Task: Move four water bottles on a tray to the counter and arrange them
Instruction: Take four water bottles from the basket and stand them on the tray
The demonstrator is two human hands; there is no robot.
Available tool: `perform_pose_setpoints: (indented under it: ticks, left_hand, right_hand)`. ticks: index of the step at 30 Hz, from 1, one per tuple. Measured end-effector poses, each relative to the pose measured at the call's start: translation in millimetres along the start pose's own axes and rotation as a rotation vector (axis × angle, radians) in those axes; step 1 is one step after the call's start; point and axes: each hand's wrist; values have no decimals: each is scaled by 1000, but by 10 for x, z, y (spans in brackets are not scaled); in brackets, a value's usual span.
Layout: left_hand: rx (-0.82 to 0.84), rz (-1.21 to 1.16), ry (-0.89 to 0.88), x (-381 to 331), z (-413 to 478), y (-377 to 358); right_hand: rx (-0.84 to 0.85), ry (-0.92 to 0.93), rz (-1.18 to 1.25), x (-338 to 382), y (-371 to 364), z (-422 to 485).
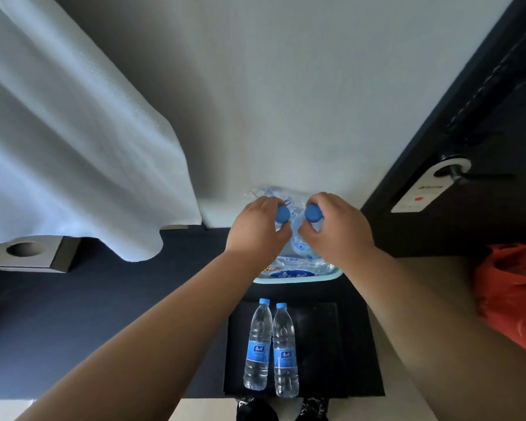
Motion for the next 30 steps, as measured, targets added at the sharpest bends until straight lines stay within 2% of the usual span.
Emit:
perform_pose_setpoints:
  ticks: [2, 5, 13, 21, 23, 30]
  left_hand:
    - [-34, -38, -22, -135, -92, 79]
    - [10, 9, -8, -251, -240, 125]
    - [160, 131, 91, -345, -823, -11]
    - [29, 12, -20, -477, -1468, -169]
    - [69, 7, 34, -461, -1579, -235]
    - [264, -143, 456, -14, -1716, -721]
  right_hand:
    - [-12, 30, -13, 55, 178, -72]
    - [21, 35, -24, 110, 332, -247]
    - [236, -60, -1, 53, 314, -942]
    - [298, -98, 38, -37, 257, -1437]
    - [332, -111, 57, -82, 202, -1488]
    - [524, -246, 117, -302, -366, -1673]
Point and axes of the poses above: each hand's wrist, its own z-axis towards the middle knuckle, its own y-axis out of the back of the hand, x = y × z, and after that the axes turned 10 degrees about -z, right-handed
